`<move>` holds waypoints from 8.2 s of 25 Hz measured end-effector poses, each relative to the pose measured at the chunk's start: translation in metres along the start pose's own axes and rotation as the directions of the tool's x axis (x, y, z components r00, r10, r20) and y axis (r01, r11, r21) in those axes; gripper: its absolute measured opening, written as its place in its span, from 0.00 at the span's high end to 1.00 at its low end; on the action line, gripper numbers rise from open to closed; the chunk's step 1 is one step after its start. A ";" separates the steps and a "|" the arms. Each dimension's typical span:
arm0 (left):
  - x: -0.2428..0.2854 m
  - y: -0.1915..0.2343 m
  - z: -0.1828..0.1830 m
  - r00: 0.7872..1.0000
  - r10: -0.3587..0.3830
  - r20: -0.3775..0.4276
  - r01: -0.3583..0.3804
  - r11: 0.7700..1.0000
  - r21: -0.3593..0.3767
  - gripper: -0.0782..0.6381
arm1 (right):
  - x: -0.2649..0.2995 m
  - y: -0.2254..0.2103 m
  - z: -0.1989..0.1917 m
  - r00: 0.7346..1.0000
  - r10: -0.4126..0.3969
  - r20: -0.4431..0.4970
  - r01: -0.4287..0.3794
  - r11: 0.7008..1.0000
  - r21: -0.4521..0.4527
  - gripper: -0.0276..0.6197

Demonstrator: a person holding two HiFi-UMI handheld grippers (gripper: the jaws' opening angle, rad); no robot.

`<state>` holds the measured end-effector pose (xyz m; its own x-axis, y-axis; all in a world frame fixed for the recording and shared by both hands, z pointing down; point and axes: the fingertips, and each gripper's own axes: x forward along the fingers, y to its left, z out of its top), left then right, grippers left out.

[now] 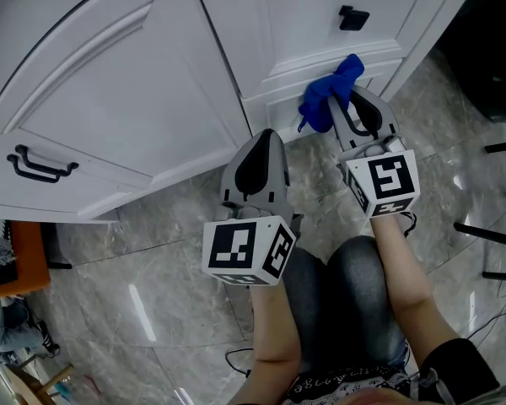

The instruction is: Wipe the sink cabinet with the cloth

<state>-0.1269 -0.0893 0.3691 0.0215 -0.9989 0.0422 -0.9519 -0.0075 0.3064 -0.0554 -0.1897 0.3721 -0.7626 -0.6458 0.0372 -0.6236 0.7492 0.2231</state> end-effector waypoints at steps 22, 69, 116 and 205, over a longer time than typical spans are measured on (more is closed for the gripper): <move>0.001 -0.006 -0.001 1.000 -0.006 -0.011 0.006 1.000 0.016 0.88 | -0.011 -0.047 -0.017 0.992 -0.128 -0.019 0.128 0.992 -0.012 0.83; 0.003 -0.011 -0.002 1.000 -0.019 -0.017 0.019 1.000 0.022 0.88 | -0.023 -0.107 -0.044 0.963 -0.260 -0.075 0.257 0.965 -0.045 0.83; -0.022 0.033 0.010 0.990 0.138 0.001 -0.137 0.986 0.098 0.88 | 0.024 0.118 -0.029 0.938 0.344 -0.050 -0.344 0.939 0.020 0.83; -0.005 0.004 0.002 0.997 0.077 -0.025 -0.074 0.991 0.113 0.88 | 0.003 -0.019 -0.072 0.993 -0.028 -0.111 0.024 0.999 -0.034 0.83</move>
<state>-0.1311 -0.0840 0.3677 -0.0443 -0.9950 0.0896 -0.9793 0.0609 0.1930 -0.0337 -0.2163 0.4385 -0.7213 -0.6786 0.1389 -0.6355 0.7281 0.2569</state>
